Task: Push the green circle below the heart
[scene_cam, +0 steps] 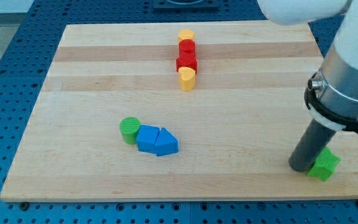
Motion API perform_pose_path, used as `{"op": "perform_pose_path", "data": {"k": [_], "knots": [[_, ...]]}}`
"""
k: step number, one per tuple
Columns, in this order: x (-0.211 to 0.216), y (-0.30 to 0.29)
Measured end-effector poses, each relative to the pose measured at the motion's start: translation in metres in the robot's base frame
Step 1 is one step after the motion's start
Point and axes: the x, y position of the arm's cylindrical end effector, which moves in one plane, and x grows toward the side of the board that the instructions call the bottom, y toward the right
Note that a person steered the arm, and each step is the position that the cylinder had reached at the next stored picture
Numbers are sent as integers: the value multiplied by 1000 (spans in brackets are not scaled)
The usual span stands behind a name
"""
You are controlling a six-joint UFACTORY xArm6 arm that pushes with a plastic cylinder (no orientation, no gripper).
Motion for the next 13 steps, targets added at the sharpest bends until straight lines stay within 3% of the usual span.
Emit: {"op": "perform_pose_path", "data": {"k": [4, 8, 9, 12, 13], "knots": [[1, -132], [1, -308], [-42, -327], [-30, -351], [-32, -327]]}}
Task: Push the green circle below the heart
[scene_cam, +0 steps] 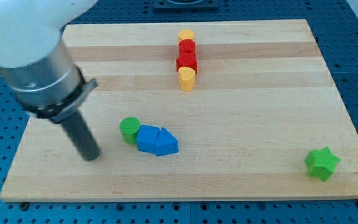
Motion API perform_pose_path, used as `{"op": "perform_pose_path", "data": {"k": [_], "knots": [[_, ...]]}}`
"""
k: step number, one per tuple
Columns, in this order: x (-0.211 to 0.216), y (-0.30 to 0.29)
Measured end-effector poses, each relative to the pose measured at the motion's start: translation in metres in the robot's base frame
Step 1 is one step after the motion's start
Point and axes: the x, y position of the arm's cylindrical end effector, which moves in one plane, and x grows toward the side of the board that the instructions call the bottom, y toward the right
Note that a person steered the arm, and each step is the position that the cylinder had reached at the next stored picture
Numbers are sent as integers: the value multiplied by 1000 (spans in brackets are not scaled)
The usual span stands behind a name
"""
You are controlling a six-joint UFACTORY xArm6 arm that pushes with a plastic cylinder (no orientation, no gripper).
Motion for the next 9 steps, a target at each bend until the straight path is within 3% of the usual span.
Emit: {"op": "perform_pose_path", "data": {"k": [2, 4, 6, 9], "knots": [[-8, 16], [-67, 39], [-70, 41], [-70, 125]]}}
